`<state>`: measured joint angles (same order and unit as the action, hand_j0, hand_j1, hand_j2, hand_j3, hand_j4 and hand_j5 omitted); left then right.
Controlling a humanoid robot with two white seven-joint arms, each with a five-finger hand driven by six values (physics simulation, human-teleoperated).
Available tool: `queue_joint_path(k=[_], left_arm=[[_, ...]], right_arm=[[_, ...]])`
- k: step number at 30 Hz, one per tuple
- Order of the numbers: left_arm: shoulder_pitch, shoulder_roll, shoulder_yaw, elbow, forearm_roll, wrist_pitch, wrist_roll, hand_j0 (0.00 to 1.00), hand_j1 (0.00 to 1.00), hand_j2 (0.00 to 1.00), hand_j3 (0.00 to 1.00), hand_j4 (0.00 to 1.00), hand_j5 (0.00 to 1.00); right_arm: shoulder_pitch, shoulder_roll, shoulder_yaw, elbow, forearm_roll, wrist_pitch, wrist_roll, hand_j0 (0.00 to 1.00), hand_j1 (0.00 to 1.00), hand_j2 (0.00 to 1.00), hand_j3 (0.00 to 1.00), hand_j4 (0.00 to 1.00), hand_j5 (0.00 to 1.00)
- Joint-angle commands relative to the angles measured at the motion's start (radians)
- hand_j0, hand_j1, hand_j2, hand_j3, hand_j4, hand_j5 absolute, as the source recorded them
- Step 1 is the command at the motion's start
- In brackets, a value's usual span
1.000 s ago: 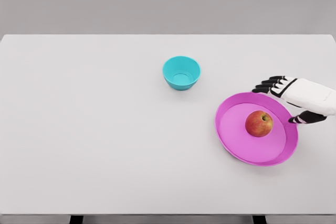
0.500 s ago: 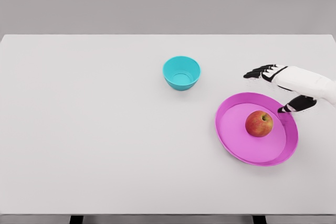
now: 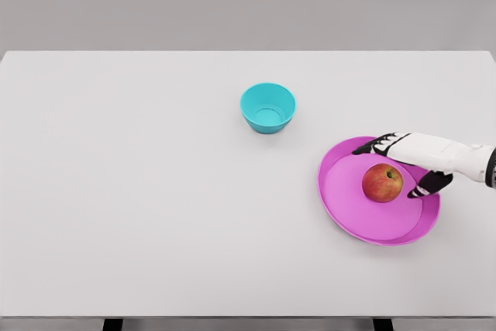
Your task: Put the apple from the pink plate into the blue bowl with your right arm
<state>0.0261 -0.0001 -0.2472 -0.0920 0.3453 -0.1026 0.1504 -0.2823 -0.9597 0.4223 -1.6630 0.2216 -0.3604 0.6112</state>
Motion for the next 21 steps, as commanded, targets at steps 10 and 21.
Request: queue_joint_path(k=[10, 21], left_arm=[[0.000, 0.000, 0.000, 0.000, 0.000, 0.000, 0.000, 1.00, 1.00, 1.00, 1.00, 1.00, 1.00], [0.000, 0.000, 0.000, 0.000, -0.002, 0.000, 0.000, 1.00, 1.00, 1.00, 1.00, 1.00, 1.00]], right_arm=[[-0.002, 0.013, 0.027, -0.014, 0.010, -0.003, 0.000, 1.00, 1.00, 1.00, 1.00, 1.00, 1.00], [0.014, 0.016, 0.026, -0.017, 0.007, -0.071, 0.000, 0.52, 0.52, 0.52, 0.52, 0.52, 0.52]])
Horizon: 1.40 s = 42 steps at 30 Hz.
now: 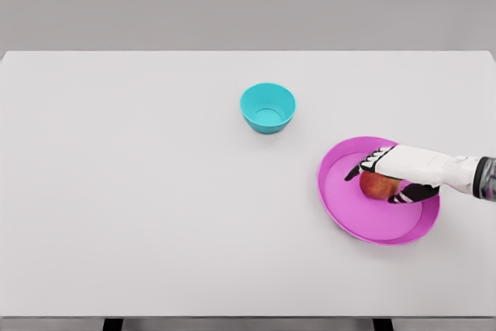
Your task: Put the apple from the pink plate into the blue bowl with your right arm
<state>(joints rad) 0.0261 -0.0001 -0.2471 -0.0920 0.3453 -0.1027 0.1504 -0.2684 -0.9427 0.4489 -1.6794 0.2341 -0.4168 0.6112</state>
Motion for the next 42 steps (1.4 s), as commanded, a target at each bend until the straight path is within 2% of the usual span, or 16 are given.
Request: queue_joint_path(k=[1, 7, 13, 21, 28, 31, 42], left_arm=[[0.000, 0.000, 0.000, 0.000, 0.000, 0.000, 0.000, 1.00, 1.00, 1.00, 1.00, 1.00, 1.00], [0.000, 0.000, 0.000, 0.000, 0.000, 0.000, 0.000, 1.00, 1.00, 1.00, 1.00, 1.00, 1.00], [0.000, 0.000, 0.000, 0.000, 0.000, 0.000, 0.000, 1.00, 1.00, 1.00, 1.00, 1.00, 1.00], [0.000, 0.000, 0.000, 0.000, -0.002, 0.000, 0.000, 1.00, 1.00, 1.00, 1.00, 1.00, 1.00], [0.000, 0.000, 0.000, 0.000, 0.000, 0.000, 0.000, 1.00, 1.00, 1.00, 1.00, 1.00, 1.00], [0.000, 0.000, 0.000, 0.000, 0.000, 0.000, 0.000, 1.00, 1.00, 1.00, 1.00, 1.00, 1.00], [0.000, 0.000, 0.000, 0.000, 0.000, 0.000, 0.000, 1.00, 1.00, 1.00, 1.00, 1.00, 1.00]], right_arm=[[0.000, 0.001, -0.002, 0.001, -0.006, -0.022, 0.000, 0.48, 0.48, 0.48, 0.48, 0.48, 0.48], [-0.008, 0.007, -0.009, 0.009, -0.007, -0.066, 0.000, 0.34, 0.34, 0.34, 0.34, 0.34, 0.34], [-0.038, 0.012, -0.038, 0.012, -0.007, -0.071, 0.000, 0.33, 0.33, 0.33, 0.33, 0.33, 0.33], [-0.160, 0.125, -0.027, 0.030, -0.007, -0.059, 0.000, 0.33, 0.33, 0.33, 0.33, 0.33, 0.33], [-0.198, 0.140, -0.021, 0.044, -0.004, -0.054, 0.000, 0.33, 0.33, 0.33, 0.33, 0.33, 0.33], [-0.264, 0.162, 0.039, 0.078, -0.004, -0.053, 0.000, 0.33, 0.33, 0.33, 0.33, 0.33, 0.33], [-0.319, 0.283, 0.040, 0.148, 0.056, -0.057, 0.000, 0.33, 0.33, 0.33, 0.33, 0.33, 0.33]])
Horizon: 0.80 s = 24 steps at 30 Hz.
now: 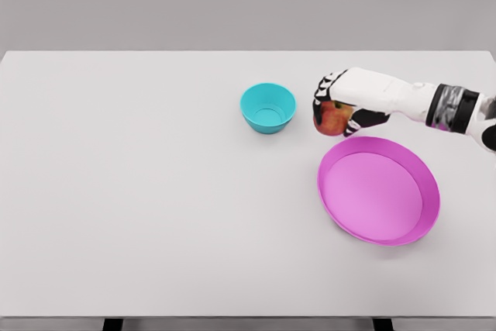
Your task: Put the apple from the pink plate into the blue bowl with your right arm
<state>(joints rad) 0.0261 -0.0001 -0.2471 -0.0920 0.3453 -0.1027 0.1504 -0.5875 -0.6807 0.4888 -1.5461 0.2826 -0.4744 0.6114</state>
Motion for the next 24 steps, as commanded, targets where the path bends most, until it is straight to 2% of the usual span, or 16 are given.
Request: queue_joint_path(k=[1, 8, 13, 18, 20, 21, 22, 23, 24], left_arm=[[0.000, 0.000, 0.000, 0.000, 0.000, 0.000, 0.000, 1.00, 1.00, 1.00, 1.00, 1.00, 1.00], [0.000, 0.000, 0.000, 0.000, 0.000, 0.000, 0.000, 1.00, 1.00, 1.00, 1.00, 1.00, 1.00], [0.000, 0.000, 0.000, 0.000, 0.000, 0.000, 0.000, 1.00, 1.00, 1.00, 1.00, 1.00, 1.00], [0.000, 0.000, 0.000, 0.000, 0.000, 0.000, 0.000, 1.00, 1.00, 1.00, 1.00, 1.00, 1.00], [0.000, 0.000, 0.000, 0.000, 0.000, 0.000, 0.000, 1.00, 1.00, 1.00, 1.00, 1.00, 1.00], [0.000, 0.000, 0.000, 0.000, 0.000, -0.002, 0.000, 1.00, 1.00, 1.00, 1.00, 1.00, 1.00], [0.000, 0.000, 0.000, 0.000, 0.000, 0.000, 0.000, 1.00, 1.00, 1.00, 1.00, 1.00, 1.00], [0.000, 0.000, 0.000, 0.000, 0.000, 0.000, 0.000, 1.00, 1.00, 1.00, 1.00, 1.00, 1.00], [0.000, 0.000, 0.000, 0.000, 0.000, 0.000, 0.000, 1.00, 1.00, 1.00, 1.00, 1.00, 1.00]], right_arm=[[0.000, 0.023, 0.001, 0.023, 0.007, -0.001, -0.001, 0.33, 0.33, 0.33, 0.33, 0.33, 0.33], [-0.048, 0.089, 0.013, 0.083, 0.049, -0.006, -0.001, 0.33, 0.33, 0.33, 0.33, 0.33, 0.33], [-0.127, 0.162, 0.057, 0.155, 0.064, -0.006, -0.001, 0.33, 0.33, 0.33, 0.33, 0.33, 0.33], [-0.221, 0.276, 0.093, 0.273, 0.115, -0.009, -0.001, 0.33, 0.33, 0.33, 0.33, 0.33, 0.33], [-0.244, 0.314, 0.091, 0.336, 0.136, -0.036, -0.001, 0.36, 0.36, 0.36, 0.36, 0.36, 0.36], [-0.238, 0.314, 0.090, 0.327, 0.138, -0.038, -0.001, 0.44, 0.44, 0.44, 0.44, 0.44, 0.44], [-0.230, 0.316, 0.088, 0.317, 0.138, -0.036, -0.001, 0.67, 0.67, 0.67, 0.67, 0.67, 0.67], [-0.210, 0.302, 0.083, 0.284, 0.138, -0.024, -0.001, 1.00, 1.00, 1.00, 1.00, 1.00, 1.00], [-0.172, 0.283, 0.050, 0.216, 0.138, -0.009, -0.001, 1.00, 1.00, 1.00, 1.00, 1.00, 1.00]])
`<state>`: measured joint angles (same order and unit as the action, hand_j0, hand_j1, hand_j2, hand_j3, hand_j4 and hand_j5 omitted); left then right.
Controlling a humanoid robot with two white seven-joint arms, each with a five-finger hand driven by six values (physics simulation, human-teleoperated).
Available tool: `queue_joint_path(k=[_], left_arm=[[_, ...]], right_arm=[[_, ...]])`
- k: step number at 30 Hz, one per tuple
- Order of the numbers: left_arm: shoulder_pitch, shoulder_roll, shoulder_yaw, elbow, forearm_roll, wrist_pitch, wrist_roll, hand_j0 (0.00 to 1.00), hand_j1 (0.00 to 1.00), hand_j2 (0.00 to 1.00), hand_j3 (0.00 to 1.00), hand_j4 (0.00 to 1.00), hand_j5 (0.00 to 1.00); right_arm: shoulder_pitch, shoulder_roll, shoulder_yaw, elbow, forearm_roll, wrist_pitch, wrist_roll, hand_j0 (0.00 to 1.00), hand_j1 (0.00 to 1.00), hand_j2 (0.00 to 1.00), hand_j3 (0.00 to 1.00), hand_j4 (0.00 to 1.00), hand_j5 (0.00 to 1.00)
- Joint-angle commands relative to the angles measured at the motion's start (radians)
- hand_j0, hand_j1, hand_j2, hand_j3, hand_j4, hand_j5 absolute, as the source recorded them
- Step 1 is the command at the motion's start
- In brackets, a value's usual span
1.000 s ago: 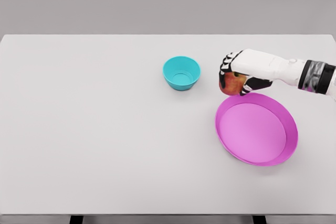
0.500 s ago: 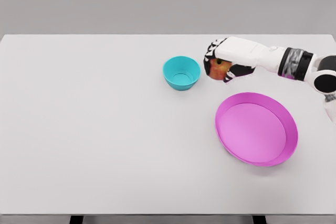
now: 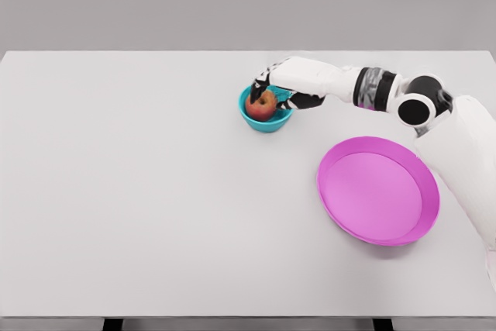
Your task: Put the apple from the pink plate into the blue bowl with your right arm
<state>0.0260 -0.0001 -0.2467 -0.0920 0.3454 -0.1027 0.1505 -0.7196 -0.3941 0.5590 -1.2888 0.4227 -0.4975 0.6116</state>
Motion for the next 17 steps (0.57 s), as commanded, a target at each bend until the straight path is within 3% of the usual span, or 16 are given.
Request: queue_joint_path(k=[1, 2, 5, 10, 11, 13, 14, 15, 16, 17], left_arm=[[0.000, 0.000, 0.000, 0.000, 0.000, 0.000, 0.000, 1.00, 1.00, 1.00, 1.00, 1.00, 1.00], [0.000, 0.000, 0.000, 0.000, 0.000, 0.000, 0.000, 1.00, 1.00, 1.00, 1.00, 1.00, 1.00], [0.000, 0.000, 0.000, 0.000, -0.002, 0.000, 0.000, 1.00, 1.00, 1.00, 1.00, 1.00, 1.00], [0.000, 0.000, 0.000, 0.000, 0.000, 0.000, 0.000, 1.00, 1.00, 1.00, 1.00, 1.00, 1.00], [0.000, 0.000, 0.000, 0.000, 0.000, 0.000, 0.000, 1.00, 1.00, 1.00, 1.00, 1.00, 1.00], [0.000, 0.000, 0.000, 0.000, 0.000, 0.000, 0.000, 1.00, 1.00, 1.00, 1.00, 1.00, 1.00], [-0.021, 0.000, -0.017, -0.025, -0.009, -0.015, 0.001, 1.00, 1.00, 1.00, 1.00, 1.00, 1.00], [-0.153, 0.000, -0.013, -0.046, -0.008, -0.009, 0.001, 1.00, 1.00, 1.00, 1.00, 1.00, 1.00], [-0.159, 0.000, -0.013, -0.037, -0.006, -0.006, 0.001, 1.00, 1.00, 1.00, 1.00, 1.00, 1.00], [-0.086, 0.000, -0.014, -0.014, -0.006, -0.006, 0.000, 1.00, 1.00, 1.00, 1.00, 1.00, 1.00]], right_arm=[[0.026, -0.049, -0.080, -0.156, -0.002, 0.040, -0.001, 1.00, 1.00, 1.00, 1.00, 1.00, 1.00], [0.081, -0.094, -0.134, -0.270, -0.002, 0.073, -0.001, 1.00, 1.00, 1.00, 1.00, 1.00, 1.00], [0.161, -0.177, -0.206, -0.386, -0.016, 0.077, -0.001, 1.00, 1.00, 1.00, 1.00, 1.00, 1.00], [0.216, -0.200, -0.217, -0.394, -0.024, 0.053, -0.001, 1.00, 1.00, 1.00, 1.00, 1.00, 1.00], [0.239, -0.232, -0.217, -0.397, -0.036, 0.027, -0.001, 1.00, 1.00, 1.00, 1.00, 1.00, 1.00], [0.292, -0.402, -0.215, -0.402, -0.225, -0.061, -0.001, 1.00, 1.00, 1.00, 1.00, 1.00, 1.00], [0.318, -0.463, -0.217, -0.403, -0.245, -0.072, -0.001, 1.00, 1.00, 1.00, 1.00, 1.00, 1.00], [0.325, -0.462, -0.215, -0.403, -0.245, -0.079, -0.001, 1.00, 1.00, 1.00, 1.00, 1.00, 1.00], [0.336, -0.459, -0.215, -0.403, -0.245, -0.078, -0.001, 1.00, 1.00, 1.00, 1.00, 1.00, 1.00], [0.335, -0.436, -0.212, -0.403, -0.246, -0.075, -0.001, 1.00, 1.00, 1.00, 1.00, 1.00, 1.00]])
